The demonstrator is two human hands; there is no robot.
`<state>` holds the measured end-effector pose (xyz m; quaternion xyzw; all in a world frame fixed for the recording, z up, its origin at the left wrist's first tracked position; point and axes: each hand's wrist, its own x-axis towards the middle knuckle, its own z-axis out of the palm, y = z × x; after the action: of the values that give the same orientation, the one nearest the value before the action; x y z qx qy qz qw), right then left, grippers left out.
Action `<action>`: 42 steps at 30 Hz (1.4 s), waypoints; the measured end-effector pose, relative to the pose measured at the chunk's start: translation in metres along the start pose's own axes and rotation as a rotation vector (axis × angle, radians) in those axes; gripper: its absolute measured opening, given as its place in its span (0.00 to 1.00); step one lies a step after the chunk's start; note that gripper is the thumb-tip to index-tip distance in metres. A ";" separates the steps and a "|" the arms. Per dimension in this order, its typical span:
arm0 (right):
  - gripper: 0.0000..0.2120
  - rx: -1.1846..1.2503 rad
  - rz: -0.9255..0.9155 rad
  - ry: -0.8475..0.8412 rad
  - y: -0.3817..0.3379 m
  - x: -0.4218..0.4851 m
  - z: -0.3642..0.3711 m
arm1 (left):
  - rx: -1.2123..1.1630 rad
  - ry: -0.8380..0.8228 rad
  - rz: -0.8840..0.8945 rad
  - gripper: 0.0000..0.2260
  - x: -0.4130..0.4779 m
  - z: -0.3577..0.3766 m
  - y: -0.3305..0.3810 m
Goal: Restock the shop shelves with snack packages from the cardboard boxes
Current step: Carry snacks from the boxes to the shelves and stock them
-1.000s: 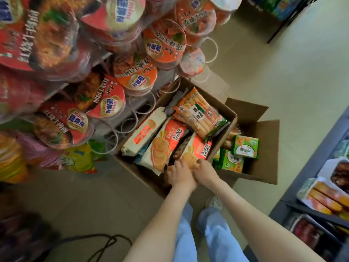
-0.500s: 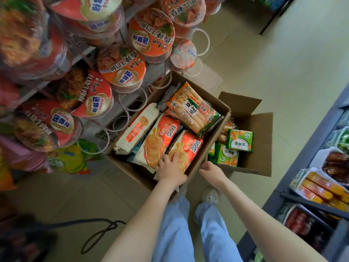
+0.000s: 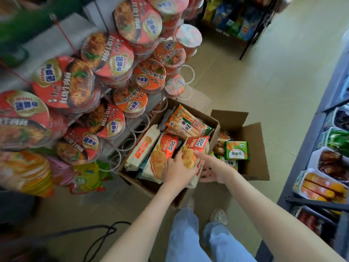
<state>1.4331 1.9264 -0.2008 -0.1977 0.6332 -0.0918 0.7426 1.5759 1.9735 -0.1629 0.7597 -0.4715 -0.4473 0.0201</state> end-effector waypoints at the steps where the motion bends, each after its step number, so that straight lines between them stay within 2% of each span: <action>1: 0.40 0.047 -0.020 -0.012 -0.001 -0.007 -0.005 | 0.015 0.011 0.047 0.37 -0.005 0.001 0.012; 3: 0.36 0.188 -0.079 0.025 -0.005 -0.021 -0.020 | 0.098 0.040 0.153 0.38 -0.018 0.003 0.039; 6: 0.34 0.327 -0.187 0.140 -0.011 -0.051 -0.056 | 0.168 0.023 0.308 0.39 -0.038 0.012 0.087; 8: 0.22 0.396 -0.262 0.173 -0.010 -0.081 -0.089 | 0.127 -0.042 0.410 0.37 -0.050 0.022 0.122; 10: 0.16 0.459 -0.339 0.197 -0.005 -0.114 -0.129 | -0.009 -0.145 0.465 0.33 -0.055 0.034 0.156; 13: 0.23 0.546 -0.510 0.272 0.012 -0.167 -0.189 | -0.220 -0.317 0.487 0.27 -0.069 0.055 0.211; 16: 0.17 0.572 -0.695 0.333 0.037 -0.231 -0.237 | -0.365 -0.564 0.504 0.32 -0.102 0.088 0.267; 19: 0.21 0.610 -0.804 0.424 0.070 -0.296 -0.281 | -0.391 -0.863 0.586 0.39 -0.146 0.131 0.321; 21: 0.23 0.648 -0.843 0.504 0.094 -0.337 -0.309 | -0.401 -0.970 0.651 0.41 -0.177 0.162 0.353; 23: 0.18 0.679 -0.895 0.586 0.115 -0.378 -0.334 | -0.449 -1.043 0.703 0.39 -0.209 0.194 0.380; 26: 0.16 0.674 -0.943 0.730 0.141 -0.434 -0.359 | -0.531 -1.162 0.734 0.40 -0.255 0.237 0.409; 30: 0.13 0.568 -1.002 1.062 0.180 -0.494 -0.380 | -0.638 -1.261 0.753 0.41 -0.305 0.278 0.433; 34: 0.14 0.442 -0.973 1.175 0.212 -0.535 -0.379 | -0.681 -1.349 0.800 0.34 -0.346 0.300 0.450; 42: 0.16 0.394 -0.868 1.395 0.231 -0.574 -0.386 | -0.537 -1.451 0.846 0.33 -0.384 0.324 0.478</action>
<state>0.9259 2.2890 0.1772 -0.1884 0.7869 -0.5789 0.1013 0.9566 2.1172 0.1130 0.0196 -0.4887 -0.8703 0.0574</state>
